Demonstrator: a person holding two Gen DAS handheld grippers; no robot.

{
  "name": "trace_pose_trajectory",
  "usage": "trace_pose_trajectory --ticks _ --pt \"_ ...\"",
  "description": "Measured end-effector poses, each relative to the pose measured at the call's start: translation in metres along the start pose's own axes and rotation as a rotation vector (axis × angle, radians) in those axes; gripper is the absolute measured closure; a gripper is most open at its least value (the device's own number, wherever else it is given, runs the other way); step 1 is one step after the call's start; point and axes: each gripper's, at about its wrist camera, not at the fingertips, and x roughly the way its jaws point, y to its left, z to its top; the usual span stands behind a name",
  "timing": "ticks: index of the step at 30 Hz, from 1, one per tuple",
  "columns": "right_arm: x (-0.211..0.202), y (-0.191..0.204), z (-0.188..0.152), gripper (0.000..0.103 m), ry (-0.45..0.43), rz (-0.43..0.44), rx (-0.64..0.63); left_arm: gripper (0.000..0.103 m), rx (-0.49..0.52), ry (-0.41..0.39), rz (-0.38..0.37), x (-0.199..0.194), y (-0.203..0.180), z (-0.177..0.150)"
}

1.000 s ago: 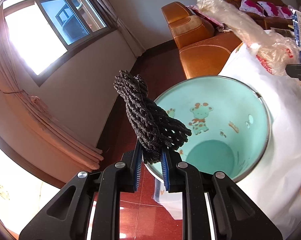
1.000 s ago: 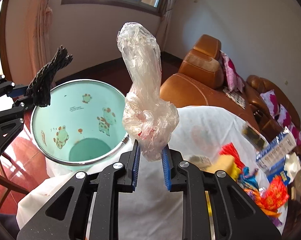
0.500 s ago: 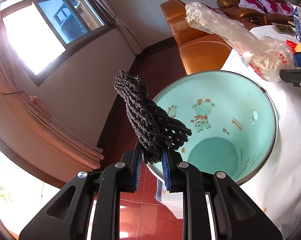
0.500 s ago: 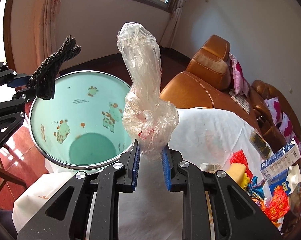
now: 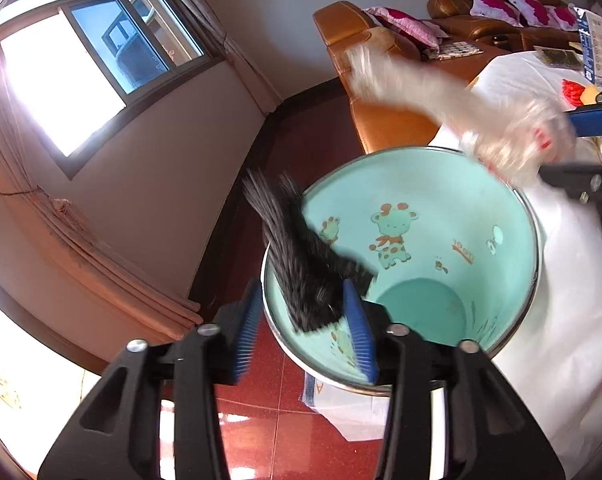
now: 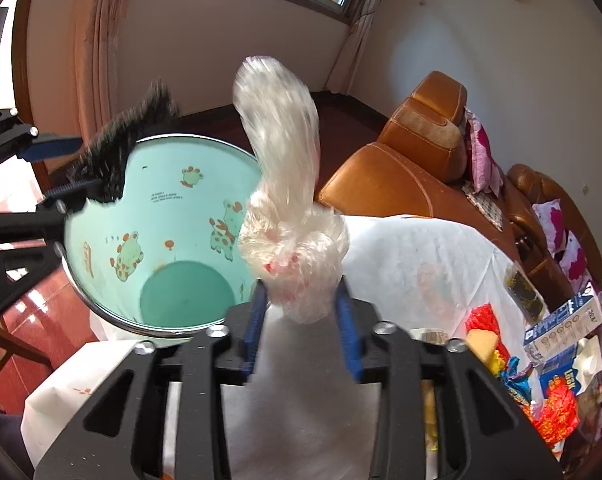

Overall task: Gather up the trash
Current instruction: 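Grasp the red plastic bag with the right tool while the left tool grasps the yellow-green wrapper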

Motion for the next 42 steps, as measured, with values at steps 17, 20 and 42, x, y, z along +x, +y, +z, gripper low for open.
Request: trace_pose_trajectory --ticks 17,20,42 --pt "-0.063 -0.039 -0.031 0.042 -0.053 -0.018 0.195 0.029 -0.073 -0.04 -0.056 -0.033 -0.001 -0.001" --pt "-0.104 -0.065 -0.065 0.039 -0.089 -0.058 0.275 0.028 -0.051 -0.06 -0.117 -0.051 -0.022 0.0" --pt "-0.112 -0.123 -0.177 0.083 0.016 -0.064 0.542 0.023 0.034 -0.119 -0.223 -0.09 -0.106 0.016"
